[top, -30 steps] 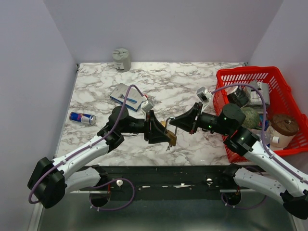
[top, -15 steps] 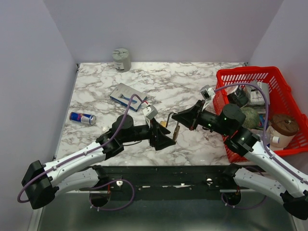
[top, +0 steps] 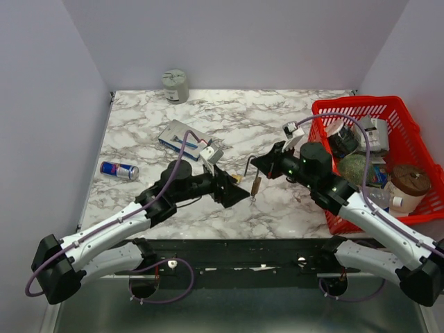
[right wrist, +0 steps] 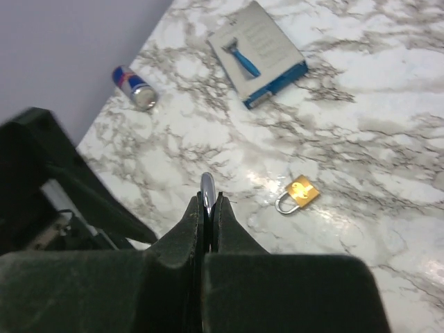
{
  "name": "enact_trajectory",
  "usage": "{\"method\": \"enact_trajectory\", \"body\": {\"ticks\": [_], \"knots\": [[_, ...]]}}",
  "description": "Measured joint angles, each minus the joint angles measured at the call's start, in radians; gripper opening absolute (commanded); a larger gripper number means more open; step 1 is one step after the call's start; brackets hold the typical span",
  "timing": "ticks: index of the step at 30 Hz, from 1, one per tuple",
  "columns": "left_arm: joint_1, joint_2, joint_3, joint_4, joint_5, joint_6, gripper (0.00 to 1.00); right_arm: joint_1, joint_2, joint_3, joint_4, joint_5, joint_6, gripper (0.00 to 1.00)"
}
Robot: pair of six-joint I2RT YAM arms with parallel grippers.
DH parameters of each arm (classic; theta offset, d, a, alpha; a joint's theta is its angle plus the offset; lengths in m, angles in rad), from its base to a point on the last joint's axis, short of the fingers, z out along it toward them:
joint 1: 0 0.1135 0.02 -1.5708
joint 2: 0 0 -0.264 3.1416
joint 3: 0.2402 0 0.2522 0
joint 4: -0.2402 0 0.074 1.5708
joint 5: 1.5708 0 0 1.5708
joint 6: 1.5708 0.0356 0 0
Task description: Unlock with the key
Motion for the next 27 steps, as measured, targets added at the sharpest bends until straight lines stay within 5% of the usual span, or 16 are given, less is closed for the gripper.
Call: {"method": "enact_trajectory", "body": {"ticks": [10,27], "knots": [[0.293,-0.028,0.155,-0.237,0.203,0.142,0.92,-0.227,0.250,0.004,-0.001,-0.084,-0.034,0.01],[0.366,-0.015,0.117,-0.265,0.309,0.188,0.92,-0.336,0.780,0.348,0.014,-0.274,-0.089,0.01]]}}
